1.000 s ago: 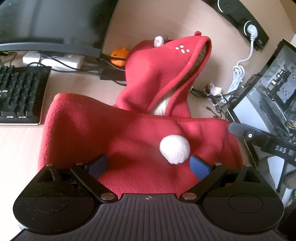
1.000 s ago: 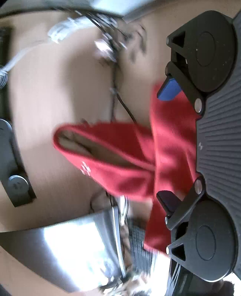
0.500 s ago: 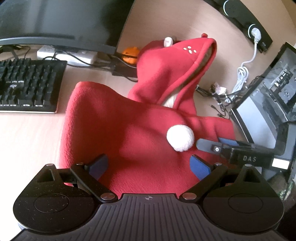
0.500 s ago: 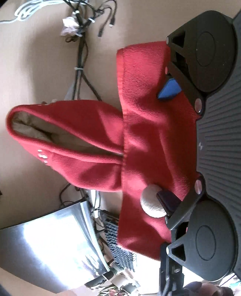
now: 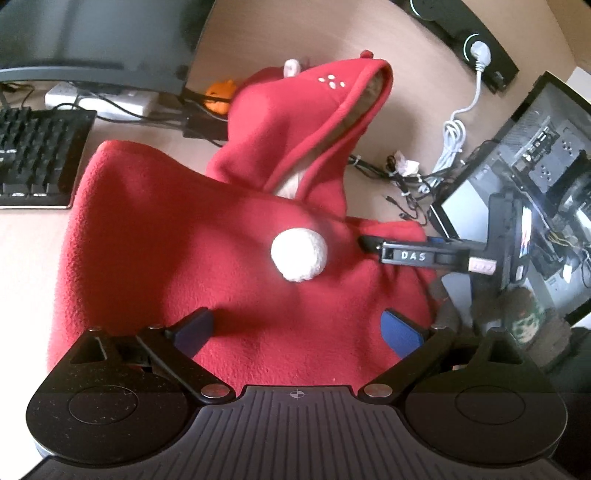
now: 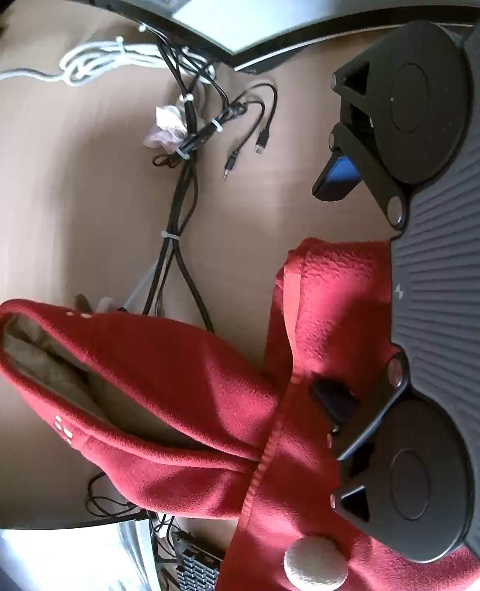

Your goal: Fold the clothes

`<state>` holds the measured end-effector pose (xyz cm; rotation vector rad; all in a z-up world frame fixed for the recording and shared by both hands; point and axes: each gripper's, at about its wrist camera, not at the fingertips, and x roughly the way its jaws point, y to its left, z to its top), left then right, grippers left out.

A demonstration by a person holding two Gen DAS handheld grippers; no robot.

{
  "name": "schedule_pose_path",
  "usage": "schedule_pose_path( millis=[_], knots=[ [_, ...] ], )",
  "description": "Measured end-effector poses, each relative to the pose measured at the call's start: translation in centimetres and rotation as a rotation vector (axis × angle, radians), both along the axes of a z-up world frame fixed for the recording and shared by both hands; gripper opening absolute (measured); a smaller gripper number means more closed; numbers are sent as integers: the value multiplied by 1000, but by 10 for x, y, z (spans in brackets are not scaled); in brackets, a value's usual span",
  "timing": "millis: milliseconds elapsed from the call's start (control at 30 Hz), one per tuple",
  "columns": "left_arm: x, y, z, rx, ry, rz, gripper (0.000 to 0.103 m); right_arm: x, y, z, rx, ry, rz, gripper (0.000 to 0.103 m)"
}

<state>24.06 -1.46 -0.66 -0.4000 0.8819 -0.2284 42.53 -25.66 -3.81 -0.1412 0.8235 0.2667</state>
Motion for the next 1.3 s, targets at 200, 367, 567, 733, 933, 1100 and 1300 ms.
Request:
schedule_pose_path(
  millis=[200,367,567,733,933,1100,1300],
  knots=[
    [2,9,-12,0,28,10,100,-19,9,-2,-5,12,-14,103],
    [8,22,-21,13,27,2,100,-49,12,1,6,15,-19,103],
    [21,51,-26,7,20,-3,100,-90,34,6,63,78,23,103],
    [25,73,-24,62,12,50,100,-130,75,11,60,61,188,103],
    [8,91,-8,75,-12,116,100,-126,48,44,112,-22,251,103],
    [-10,79,9,164,-53,151,100,-89,16,40,-24,-78,58,103],
    [-10,53,6,347,-23,147,100,-81,20,9,-158,-72,76,103]
  ],
)
